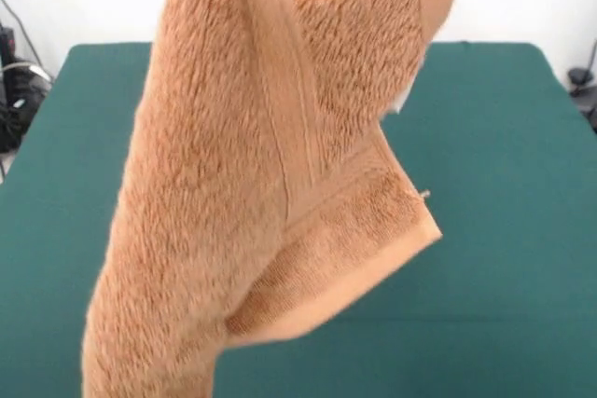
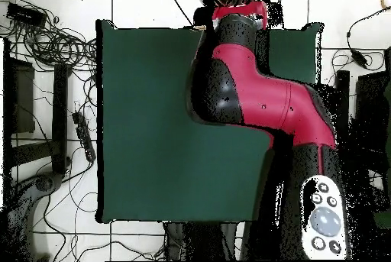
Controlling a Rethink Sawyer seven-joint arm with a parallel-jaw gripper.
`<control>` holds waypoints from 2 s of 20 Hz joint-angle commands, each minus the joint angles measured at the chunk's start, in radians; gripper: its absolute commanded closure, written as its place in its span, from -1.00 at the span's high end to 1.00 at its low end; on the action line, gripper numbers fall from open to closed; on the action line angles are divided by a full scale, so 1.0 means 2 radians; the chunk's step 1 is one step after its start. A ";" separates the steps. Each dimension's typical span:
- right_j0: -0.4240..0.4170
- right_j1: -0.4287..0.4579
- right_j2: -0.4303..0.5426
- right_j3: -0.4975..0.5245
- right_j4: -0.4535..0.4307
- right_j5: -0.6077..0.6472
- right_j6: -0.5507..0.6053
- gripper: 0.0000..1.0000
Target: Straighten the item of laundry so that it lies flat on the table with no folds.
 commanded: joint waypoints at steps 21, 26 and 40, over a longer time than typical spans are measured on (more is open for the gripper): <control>0.016 0.122 -0.005 -0.002 0.061 -0.196 0.109 -1.00; 0.021 0.183 -0.001 -0.054 0.080 -0.177 0.081 -1.00; -0.003 0.227 0.044 -0.047 -0.016 -0.119 0.101 -1.00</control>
